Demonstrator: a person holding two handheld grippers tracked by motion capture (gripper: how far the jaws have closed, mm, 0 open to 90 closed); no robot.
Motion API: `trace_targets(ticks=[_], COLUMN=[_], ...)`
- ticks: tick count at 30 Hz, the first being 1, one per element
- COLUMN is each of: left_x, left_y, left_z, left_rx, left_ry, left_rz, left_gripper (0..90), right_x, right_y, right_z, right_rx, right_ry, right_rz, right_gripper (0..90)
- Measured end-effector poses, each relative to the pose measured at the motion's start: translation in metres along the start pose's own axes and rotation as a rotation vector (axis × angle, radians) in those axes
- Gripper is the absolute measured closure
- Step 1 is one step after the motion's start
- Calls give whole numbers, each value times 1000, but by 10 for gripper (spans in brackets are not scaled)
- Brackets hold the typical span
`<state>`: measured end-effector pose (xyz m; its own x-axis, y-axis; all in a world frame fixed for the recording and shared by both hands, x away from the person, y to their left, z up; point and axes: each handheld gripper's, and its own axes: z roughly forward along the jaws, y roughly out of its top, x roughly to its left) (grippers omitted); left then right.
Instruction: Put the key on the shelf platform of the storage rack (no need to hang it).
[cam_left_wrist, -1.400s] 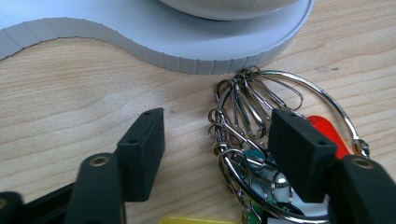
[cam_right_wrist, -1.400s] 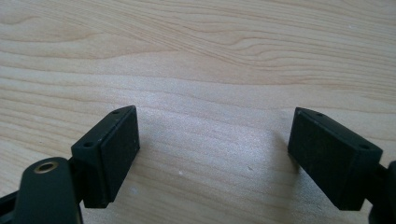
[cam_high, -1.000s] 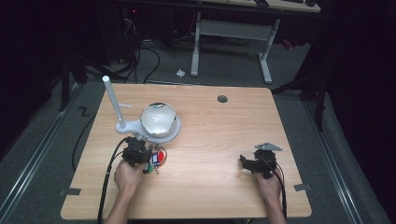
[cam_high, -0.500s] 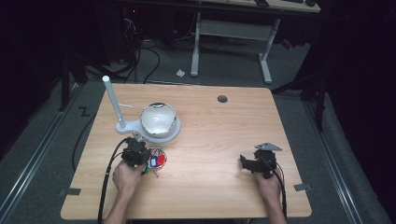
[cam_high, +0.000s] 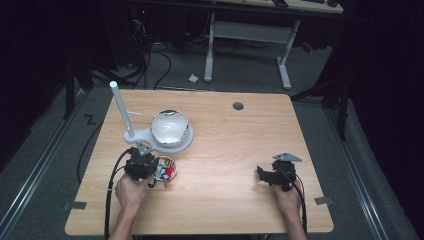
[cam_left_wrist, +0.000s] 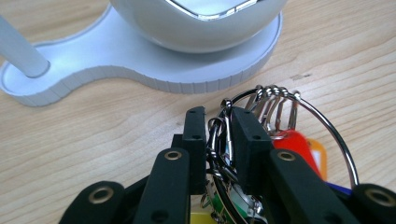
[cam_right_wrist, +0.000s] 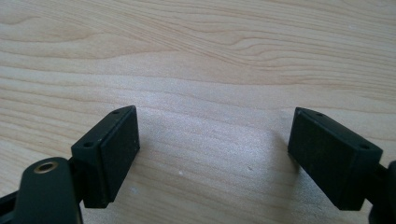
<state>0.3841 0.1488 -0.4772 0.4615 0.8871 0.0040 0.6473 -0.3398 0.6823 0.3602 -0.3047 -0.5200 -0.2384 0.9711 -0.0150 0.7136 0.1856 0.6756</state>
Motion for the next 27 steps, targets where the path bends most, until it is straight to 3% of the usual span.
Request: trace_targets(ticks=[5, 17, 27], left_x=[-3, -5, -2], left_y=[7, 21, 32], left_z=[-14, -38, -56], left_rx=[-37, -107, -156], left_ry=[15, 16, -16], left_rz=[34, 65, 53], left_gripper=[768, 769, 769], right_x=[0, 0, 0], right_y=[0, 0, 0], right_z=[0, 0, 0], right_rx=[0, -1, -1], right_ry=[0, 0, 0], right_rz=[-1, 1, 1], right_gripper=[167, 166, 167])
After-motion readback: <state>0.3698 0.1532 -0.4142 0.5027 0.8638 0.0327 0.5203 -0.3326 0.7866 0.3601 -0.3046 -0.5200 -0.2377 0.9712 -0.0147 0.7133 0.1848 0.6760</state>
